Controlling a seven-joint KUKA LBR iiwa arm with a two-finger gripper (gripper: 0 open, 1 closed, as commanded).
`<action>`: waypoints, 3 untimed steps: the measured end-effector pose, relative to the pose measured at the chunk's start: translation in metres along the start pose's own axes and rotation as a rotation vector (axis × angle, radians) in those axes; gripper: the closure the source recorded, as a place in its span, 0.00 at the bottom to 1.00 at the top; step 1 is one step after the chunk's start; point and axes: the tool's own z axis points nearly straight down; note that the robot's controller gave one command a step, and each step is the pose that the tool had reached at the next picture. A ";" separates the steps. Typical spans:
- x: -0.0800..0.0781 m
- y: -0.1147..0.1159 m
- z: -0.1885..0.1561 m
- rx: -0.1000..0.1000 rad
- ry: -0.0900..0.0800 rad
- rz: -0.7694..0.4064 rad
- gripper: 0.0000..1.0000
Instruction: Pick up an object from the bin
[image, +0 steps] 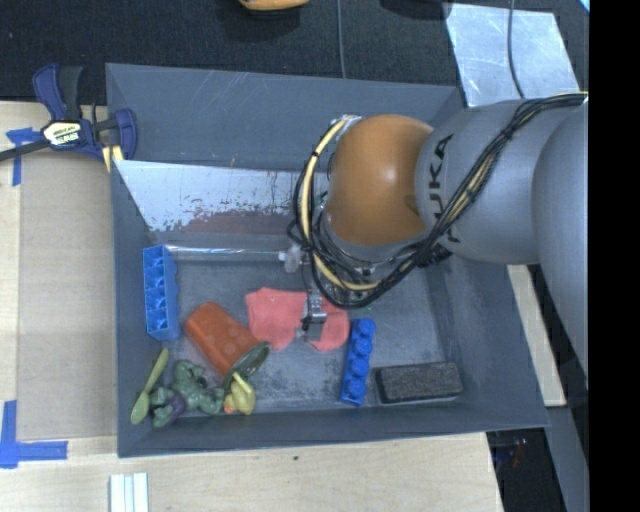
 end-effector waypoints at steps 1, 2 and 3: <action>-0.002 0.000 -0.005 -0.001 -0.008 0.002 0.00; 0.003 -0.006 0.024 -0.001 -0.014 -0.078 0.00; -0.002 -0.026 0.059 -0.001 -0.009 0.030 1.00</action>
Offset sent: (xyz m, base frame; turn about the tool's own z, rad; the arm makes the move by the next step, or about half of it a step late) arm -0.0136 -0.0147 -0.0607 -0.1549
